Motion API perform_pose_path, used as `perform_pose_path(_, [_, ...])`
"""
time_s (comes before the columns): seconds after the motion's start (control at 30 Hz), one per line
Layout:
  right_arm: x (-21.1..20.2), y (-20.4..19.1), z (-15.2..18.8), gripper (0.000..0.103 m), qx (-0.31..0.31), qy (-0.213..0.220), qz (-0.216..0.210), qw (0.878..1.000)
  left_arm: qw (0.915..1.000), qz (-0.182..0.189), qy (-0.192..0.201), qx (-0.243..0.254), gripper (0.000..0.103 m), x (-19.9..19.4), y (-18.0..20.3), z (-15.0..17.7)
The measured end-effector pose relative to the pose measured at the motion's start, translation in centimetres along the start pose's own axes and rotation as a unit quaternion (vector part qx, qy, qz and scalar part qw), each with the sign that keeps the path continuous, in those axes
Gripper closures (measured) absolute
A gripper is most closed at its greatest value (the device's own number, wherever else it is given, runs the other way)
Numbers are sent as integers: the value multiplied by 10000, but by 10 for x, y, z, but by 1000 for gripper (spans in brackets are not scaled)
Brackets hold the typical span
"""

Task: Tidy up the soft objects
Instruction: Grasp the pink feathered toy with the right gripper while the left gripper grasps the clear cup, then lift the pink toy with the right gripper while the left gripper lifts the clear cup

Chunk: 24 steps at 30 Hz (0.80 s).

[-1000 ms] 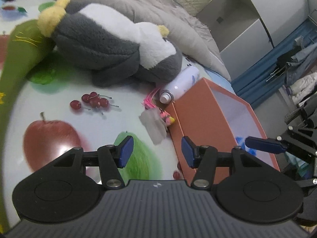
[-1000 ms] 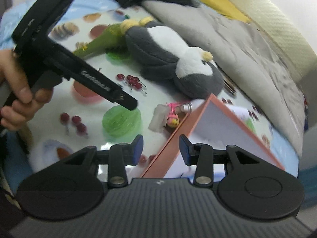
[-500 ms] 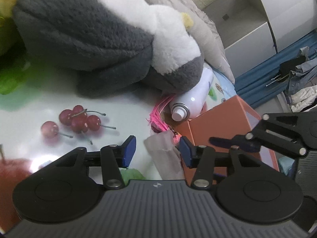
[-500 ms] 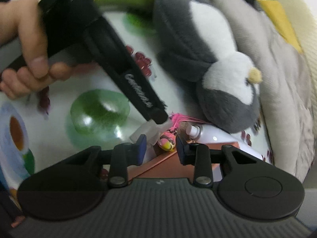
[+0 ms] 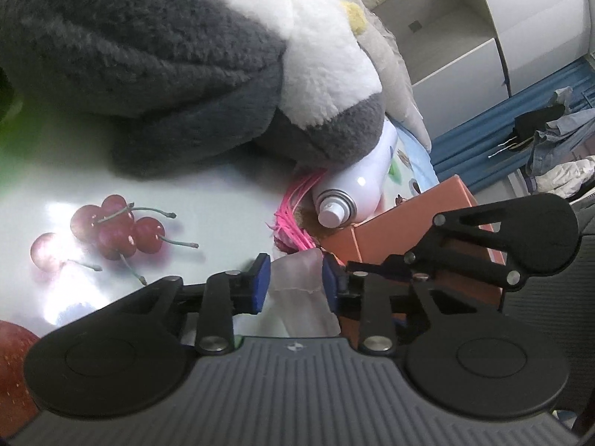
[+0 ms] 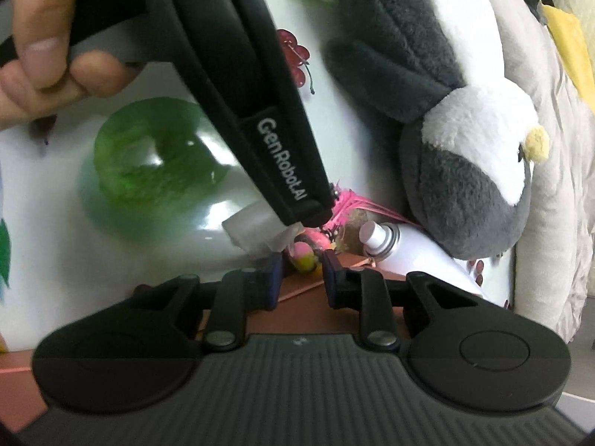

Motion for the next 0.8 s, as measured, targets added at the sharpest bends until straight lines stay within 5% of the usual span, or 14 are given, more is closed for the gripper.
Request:
perform_pose_path(0.3, [-6, -15, 3, 85, 2, 158, 79, 9998, 9998, -165, 87, 77, 82, -11, 3, 4])
perform_pose_path(0.8, [-61, -69, -4, 85, 629, 745, 144, 9951, 9988, -466, 110, 97, 83, -90, -11, 32])
Point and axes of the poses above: each gripper's, at about its wrist camera, not at the fingertips, and x roughly the way its jaws point, y to its right, z to its underside, the point moved 2 cm from there along x, roughly the way its jaws point, and after that the axes turned 13 degrees about -z, right-handed, at the moved point
